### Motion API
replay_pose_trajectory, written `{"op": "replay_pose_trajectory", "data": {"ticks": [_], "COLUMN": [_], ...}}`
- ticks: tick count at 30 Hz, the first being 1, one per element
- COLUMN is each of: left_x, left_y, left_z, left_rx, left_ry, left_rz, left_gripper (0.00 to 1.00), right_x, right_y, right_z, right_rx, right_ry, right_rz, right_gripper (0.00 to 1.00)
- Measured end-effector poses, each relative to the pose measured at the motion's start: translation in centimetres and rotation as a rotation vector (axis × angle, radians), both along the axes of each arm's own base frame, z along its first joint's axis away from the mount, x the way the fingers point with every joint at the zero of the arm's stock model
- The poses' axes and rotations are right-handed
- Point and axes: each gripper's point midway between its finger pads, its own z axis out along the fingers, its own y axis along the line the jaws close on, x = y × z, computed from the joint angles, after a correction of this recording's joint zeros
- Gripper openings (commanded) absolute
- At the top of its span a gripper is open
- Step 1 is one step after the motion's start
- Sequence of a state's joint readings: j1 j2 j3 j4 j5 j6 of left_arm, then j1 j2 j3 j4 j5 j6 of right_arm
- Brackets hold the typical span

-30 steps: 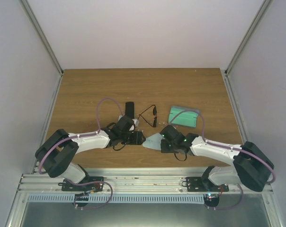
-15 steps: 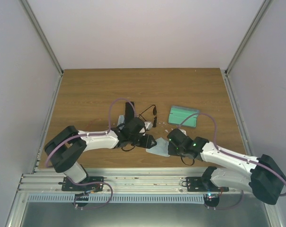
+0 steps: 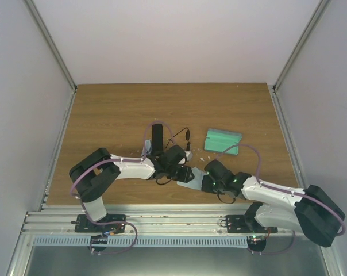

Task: Organize the sunglasses
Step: Adjust the glasses cleaning cloth at the center of the board.

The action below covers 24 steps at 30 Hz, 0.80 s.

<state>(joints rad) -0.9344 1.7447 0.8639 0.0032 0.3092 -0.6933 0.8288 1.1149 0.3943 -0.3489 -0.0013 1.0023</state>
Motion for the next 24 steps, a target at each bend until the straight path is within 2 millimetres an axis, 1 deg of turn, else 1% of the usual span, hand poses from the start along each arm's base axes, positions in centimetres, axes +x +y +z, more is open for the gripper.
{"op": "replay_pose_trajectory", "data": {"ticks": [1, 6, 9, 13, 17, 19, 24], "left_x": [0.1, 0.4, 0.7, 0.9, 0.5, 0.2, -0.6], "left_y": [0.3, 1.6, 2.2, 3.6, 5.0, 4.7, 1.9], "left_z": [-0.3, -1.4, -1.4, -1.4, -1.3, -0.9, 1.2], "left_rx": [0.016, 0.083, 0.11, 0.167, 0.209, 0.191, 0.046], "left_ry": [0.001, 0.008, -0.001, -0.008, -0.005, -0.002, -0.001], "left_rz": [0.012, 0.065, 0.101, 0.152, 0.17, 0.148, 0.035], "left_gripper": [0.31, 0.31, 0.31, 0.31, 0.33, 0.35, 0.35], "right_x": [0.0, 0.3, 0.4, 0.5, 0.6, 0.6, 0.5], "right_y": [0.0, 0.3, 0.3, 0.3, 0.0, -0.1, -0.5], "right_z": [-0.3, -0.3, -0.3, -0.3, -0.3, -0.3, 0.2], "right_rx": [0.003, 0.024, 0.024, 0.019, 0.004, -0.006, -0.008], "right_ry": [0.006, 0.01, 0.012, 0.015, 0.013, 0.011, 0.0], "right_rz": [-0.001, -0.007, -0.011, -0.018, -0.025, -0.028, -0.031], "right_gripper": [0.02, 0.02, 0.02, 0.02, 0.03, 0.03, 0.02]}}
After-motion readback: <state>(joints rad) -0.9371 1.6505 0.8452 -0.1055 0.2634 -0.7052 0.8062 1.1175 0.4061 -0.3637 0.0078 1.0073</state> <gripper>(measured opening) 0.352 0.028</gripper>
